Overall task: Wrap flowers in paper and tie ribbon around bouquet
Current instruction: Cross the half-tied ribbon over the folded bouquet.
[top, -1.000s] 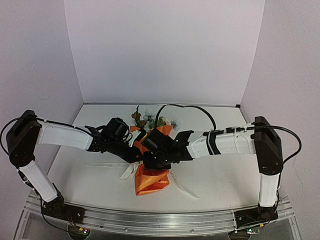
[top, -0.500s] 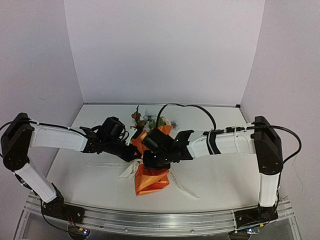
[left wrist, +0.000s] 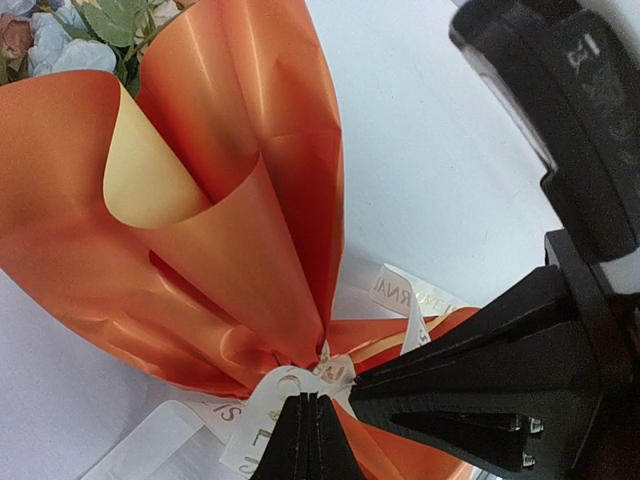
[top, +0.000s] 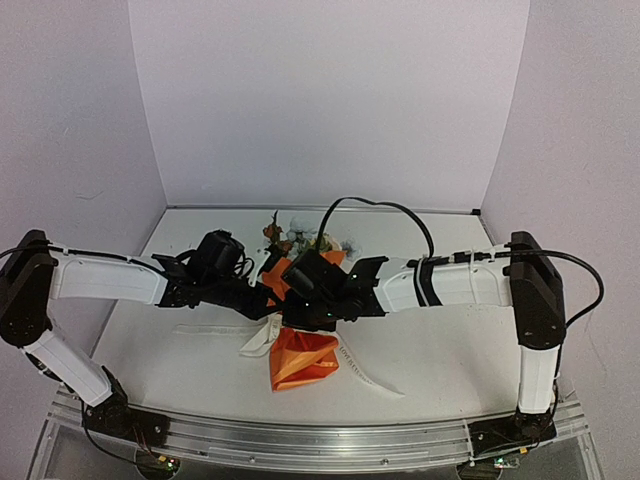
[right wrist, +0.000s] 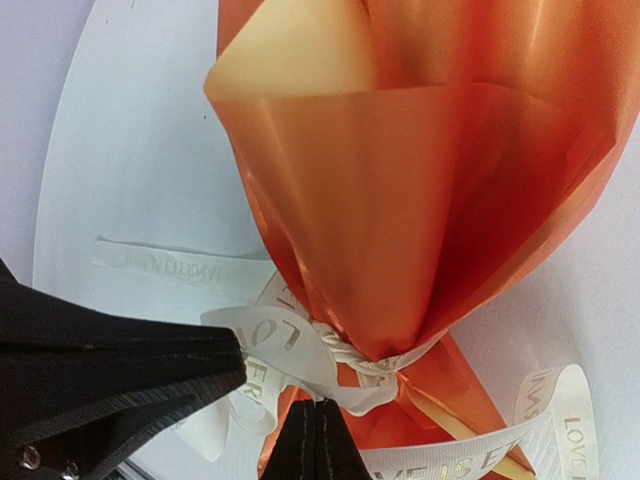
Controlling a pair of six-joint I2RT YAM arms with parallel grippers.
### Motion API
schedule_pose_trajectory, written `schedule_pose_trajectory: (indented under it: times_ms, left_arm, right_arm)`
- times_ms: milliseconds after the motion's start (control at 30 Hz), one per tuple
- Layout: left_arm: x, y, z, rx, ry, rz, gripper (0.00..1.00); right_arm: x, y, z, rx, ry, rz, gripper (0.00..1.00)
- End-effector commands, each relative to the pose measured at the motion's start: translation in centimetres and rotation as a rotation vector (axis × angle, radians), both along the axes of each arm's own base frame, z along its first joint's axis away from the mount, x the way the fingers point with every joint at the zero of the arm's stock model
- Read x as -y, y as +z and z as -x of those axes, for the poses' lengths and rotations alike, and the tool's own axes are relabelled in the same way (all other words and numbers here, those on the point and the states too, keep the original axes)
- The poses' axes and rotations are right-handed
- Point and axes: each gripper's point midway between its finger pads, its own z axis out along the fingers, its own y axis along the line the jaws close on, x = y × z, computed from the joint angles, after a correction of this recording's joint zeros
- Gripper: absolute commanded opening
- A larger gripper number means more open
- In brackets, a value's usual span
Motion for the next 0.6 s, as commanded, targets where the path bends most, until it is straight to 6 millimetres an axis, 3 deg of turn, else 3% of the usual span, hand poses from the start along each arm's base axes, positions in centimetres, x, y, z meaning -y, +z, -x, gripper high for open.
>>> schedule_pose_trajectory:
  times_ms: [0, 300, 567]
  left_arm:
    - [0.8, 2.4, -0.2, 0.010, 0.009, 0.102, 0.00]
    - [1.5, 3.0, -0.3, -0.055, 0.038, 0.157, 0.00]
    - [1.7, 3.2, -0.2, -0.100, 0.063, 0.194, 0.00]
  right_arm:
    - [-0.3, 1.7, -2.3, 0.088, -0.092, -0.073, 0.00]
    - [0.2, 0.6, -3.0, 0.121, -0.150, -0.105, 0.00]
    - [-0.7, 0.3, -3.2, 0.192, -0.134, -0.275, 0.00]
